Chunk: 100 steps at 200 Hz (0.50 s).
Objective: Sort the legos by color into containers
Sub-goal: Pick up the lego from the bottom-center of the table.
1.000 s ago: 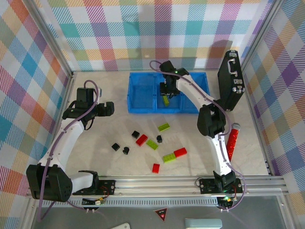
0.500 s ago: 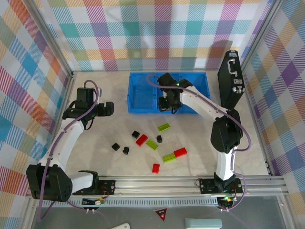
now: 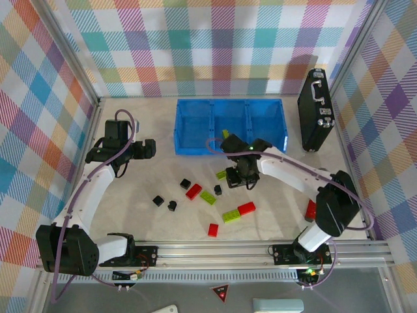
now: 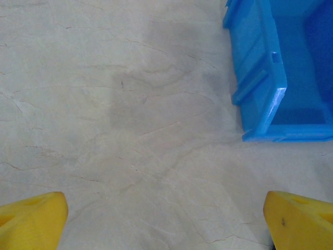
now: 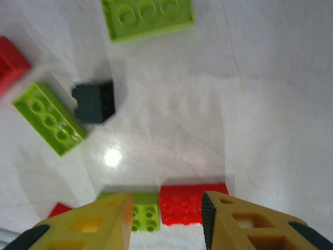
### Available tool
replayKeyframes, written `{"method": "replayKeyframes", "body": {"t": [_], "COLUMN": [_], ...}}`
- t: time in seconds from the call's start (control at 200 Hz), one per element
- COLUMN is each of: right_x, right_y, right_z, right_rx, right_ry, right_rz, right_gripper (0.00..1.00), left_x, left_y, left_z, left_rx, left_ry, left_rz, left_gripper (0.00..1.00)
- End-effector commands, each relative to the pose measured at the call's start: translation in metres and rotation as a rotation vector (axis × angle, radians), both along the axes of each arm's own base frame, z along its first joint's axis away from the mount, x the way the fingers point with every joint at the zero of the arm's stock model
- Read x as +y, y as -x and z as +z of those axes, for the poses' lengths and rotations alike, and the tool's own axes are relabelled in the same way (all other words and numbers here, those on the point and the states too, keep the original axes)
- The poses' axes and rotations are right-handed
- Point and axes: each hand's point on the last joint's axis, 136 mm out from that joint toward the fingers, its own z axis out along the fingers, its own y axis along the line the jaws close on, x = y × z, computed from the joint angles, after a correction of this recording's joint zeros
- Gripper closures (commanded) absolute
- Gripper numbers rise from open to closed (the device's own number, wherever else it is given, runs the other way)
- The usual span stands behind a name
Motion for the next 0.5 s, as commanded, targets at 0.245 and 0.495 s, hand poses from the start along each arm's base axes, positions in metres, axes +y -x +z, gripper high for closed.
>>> {"method": "replayKeyframes", "body": {"t": [0.245,0.495], "right_x": [-0.037,-0.043], "right_y": [0.057,0.065], "right_z": [-0.030,-0.038], "right_rx": [0.135,0.159], "right_ry": [0.029,0.009], "right_rz": [-0.090,-0.302], "right_gripper": [0.46,0.32], "left_x": [0.001,0.000], "left_y": [0.002,0.002], "left_z": [-0.002,-0.002], "left_rx": [0.011,0.011], "left_ry": [-0.005,-0.001], "left_rz": [-0.005,-0.007], "left_gripper": [0.04,0.04]}}
